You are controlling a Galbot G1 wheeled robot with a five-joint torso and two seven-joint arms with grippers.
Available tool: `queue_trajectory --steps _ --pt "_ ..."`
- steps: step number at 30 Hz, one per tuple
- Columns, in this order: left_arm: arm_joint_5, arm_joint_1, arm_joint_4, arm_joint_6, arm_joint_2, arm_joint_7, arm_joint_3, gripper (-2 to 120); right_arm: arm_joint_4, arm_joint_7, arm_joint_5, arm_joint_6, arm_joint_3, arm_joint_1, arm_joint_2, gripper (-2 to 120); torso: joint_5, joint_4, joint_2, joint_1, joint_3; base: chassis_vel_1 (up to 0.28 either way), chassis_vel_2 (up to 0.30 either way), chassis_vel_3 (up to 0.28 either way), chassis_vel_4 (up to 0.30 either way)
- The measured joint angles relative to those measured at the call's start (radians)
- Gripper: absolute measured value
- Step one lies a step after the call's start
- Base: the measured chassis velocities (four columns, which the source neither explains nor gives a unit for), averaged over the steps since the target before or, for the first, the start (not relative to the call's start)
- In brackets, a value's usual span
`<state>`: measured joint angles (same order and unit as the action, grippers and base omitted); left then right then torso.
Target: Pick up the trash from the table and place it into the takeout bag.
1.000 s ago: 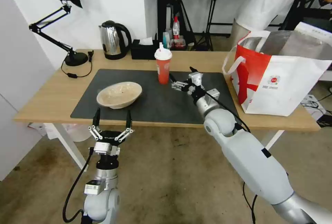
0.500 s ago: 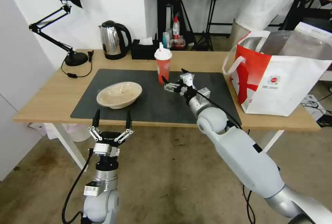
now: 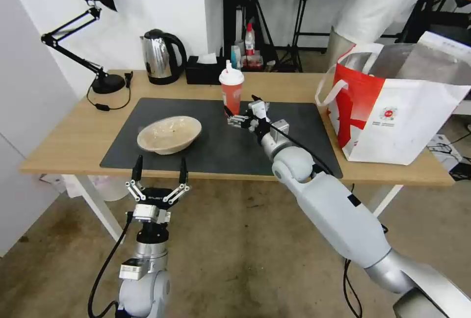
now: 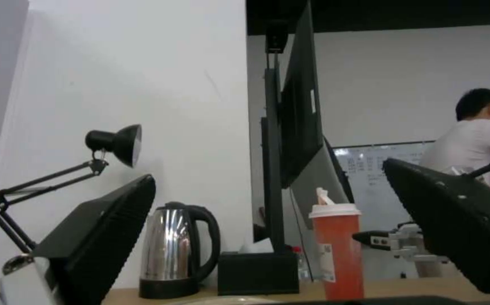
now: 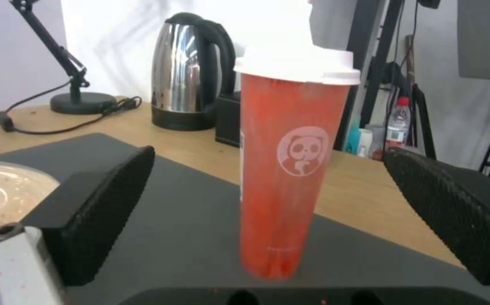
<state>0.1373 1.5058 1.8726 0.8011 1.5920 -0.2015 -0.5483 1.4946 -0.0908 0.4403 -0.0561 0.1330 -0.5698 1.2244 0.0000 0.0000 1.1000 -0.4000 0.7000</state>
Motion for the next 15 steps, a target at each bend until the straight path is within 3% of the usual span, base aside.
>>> queue_trajectory --steps 15 --pt "-0.001 -0.007 -0.008 0.000 0.000 0.000 0.003 100 -0.067 0.001 -0.005 0.005 0.019 0.038 0.017 100 0.0000 -0.0001 0.000 0.000 0.000 0.000 0.000 0.000 0.000"
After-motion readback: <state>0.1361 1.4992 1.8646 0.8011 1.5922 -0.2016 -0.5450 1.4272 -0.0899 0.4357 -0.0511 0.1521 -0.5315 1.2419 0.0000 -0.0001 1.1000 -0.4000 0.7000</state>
